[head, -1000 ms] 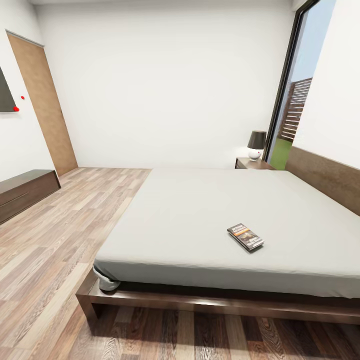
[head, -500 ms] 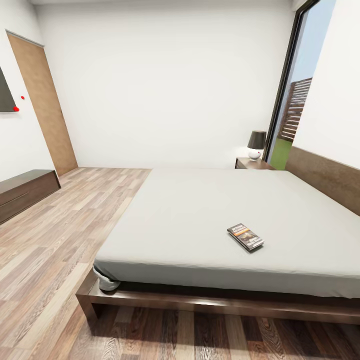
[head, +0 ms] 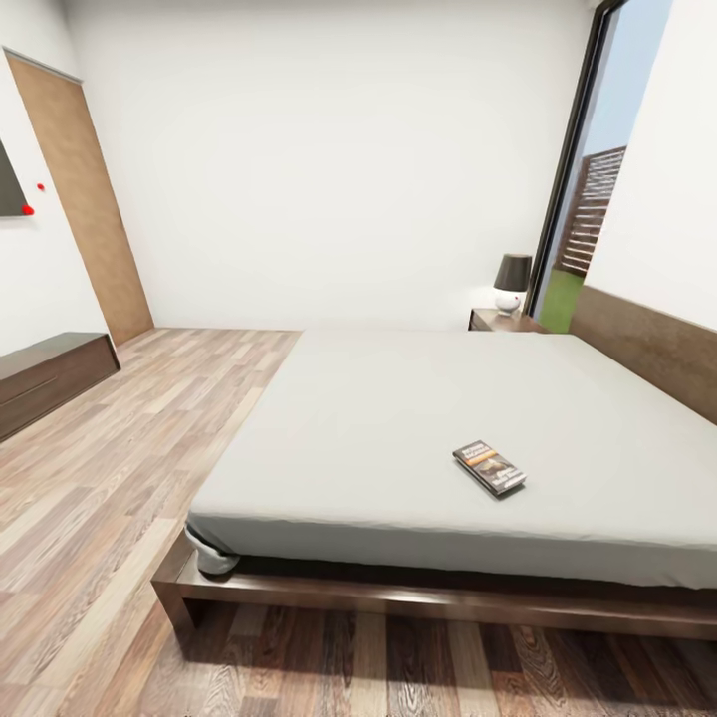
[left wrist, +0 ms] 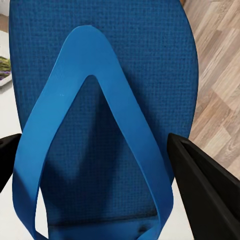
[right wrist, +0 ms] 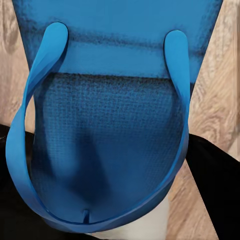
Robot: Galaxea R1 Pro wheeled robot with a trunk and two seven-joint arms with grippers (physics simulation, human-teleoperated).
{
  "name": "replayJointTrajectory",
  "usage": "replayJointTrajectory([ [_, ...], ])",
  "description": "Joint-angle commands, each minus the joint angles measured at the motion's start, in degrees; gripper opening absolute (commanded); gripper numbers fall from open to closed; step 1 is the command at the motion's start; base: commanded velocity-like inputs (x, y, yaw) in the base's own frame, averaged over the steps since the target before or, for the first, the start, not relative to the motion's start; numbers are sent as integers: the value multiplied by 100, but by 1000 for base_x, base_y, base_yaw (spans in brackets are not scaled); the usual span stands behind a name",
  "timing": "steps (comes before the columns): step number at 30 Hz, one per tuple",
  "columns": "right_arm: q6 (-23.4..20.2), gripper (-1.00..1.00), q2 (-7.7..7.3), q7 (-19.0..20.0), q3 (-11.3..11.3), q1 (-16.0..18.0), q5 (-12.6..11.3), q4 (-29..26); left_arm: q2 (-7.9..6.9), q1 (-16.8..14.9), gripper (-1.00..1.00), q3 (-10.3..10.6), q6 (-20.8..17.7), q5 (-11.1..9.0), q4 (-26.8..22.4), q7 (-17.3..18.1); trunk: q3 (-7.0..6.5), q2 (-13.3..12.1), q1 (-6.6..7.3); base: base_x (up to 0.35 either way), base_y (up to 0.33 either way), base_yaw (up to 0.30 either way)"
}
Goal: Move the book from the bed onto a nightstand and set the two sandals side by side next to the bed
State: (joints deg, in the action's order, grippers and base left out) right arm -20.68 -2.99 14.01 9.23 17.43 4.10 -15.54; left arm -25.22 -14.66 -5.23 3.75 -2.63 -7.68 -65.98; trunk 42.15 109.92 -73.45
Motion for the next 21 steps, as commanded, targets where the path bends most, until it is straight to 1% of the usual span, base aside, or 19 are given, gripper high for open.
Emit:
replayJointTrajectory([
  [1, -42, -100, -10, 33, 13, 10, 46, -96, 0, -1, -100, -6, 39, -21, -6, -2, 15, 3, 1, 0, 0, 0],
  [5, -59, -100, -37, 32, 10, 41, 52, -202, 0, -1, -100, -5, 42, -13, -6, 4, 53, 3, 1, 0, 0, 0],
  [9, -60, -100, -126, 38, 9, 86, 51, -242, 0, -1, -100, -4, 34, -10, -6, 0, 91, 3, 1, 0, 0, 0],
  [14, -62, -100, -176, 40, 8, 105, 50, -253, 6, -1, -100, -4, 24, -10, -6, -8, 137, 3, 1, 0, 0, 0],
  [21, -86, -100, -194, 46, 8, 156, 78, -256, -3, -1, -100, -4, 7, -3, -6, -6, 308, 283, -153, 0, 0, 0],
])
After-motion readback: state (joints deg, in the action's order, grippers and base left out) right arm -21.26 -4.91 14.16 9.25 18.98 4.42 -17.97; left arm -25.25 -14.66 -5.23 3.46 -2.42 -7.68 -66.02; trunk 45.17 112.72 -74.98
